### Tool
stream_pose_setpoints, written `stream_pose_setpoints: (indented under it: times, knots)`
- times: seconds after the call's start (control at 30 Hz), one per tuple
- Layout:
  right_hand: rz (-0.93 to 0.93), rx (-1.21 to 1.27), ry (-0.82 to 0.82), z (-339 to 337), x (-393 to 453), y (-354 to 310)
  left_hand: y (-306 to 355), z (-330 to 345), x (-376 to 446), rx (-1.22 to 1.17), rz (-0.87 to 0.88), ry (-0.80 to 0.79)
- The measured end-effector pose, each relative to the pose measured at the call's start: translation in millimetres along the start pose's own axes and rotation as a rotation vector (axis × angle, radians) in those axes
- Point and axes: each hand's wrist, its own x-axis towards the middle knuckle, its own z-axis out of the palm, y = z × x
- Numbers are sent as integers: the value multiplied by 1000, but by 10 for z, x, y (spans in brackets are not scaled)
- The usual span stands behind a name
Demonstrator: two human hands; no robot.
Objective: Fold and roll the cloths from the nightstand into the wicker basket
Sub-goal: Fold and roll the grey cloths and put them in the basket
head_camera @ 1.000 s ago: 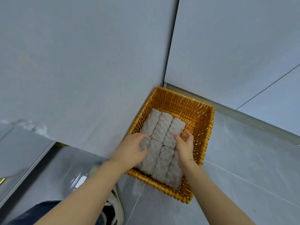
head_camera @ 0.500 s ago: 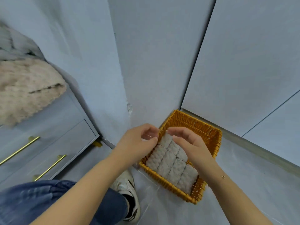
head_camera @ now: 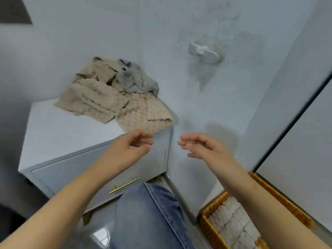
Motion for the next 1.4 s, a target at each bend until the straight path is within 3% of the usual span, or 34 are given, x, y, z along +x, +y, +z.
stream_pose_setpoints:
  times: [0.2,0.37,0.53,0.83,1.0,1.07,1.27,1.4]
  knots:
    - [-82,-63,-113,645,645,-290,-387,-790,127,128,-3,184]
    - [-191,-254,-192,1089,1201,-414,-767,-1171,419,557,-99,244]
    - [-270,-494,-102,1236,2023,-502,-1032,-1354,625,728,-227,224]
    - [-377,-1527,37,1007,3496,-245,-1289,-1481,650,861,-289,185]
    - [-475,-1810,-8,895,3660,-189,-1288,-1475,649,885,-285,173]
    - [-518,-1697,30,829,3721,-173,-1279,-1485,652,875,-287,188]
    - [-503,-727,406,804,3714,-448,-1239,-1449,673,881,-299,160]
    - [-412,-277,520,778,3713,-877,-1185,-1447,689,872,-298,143]
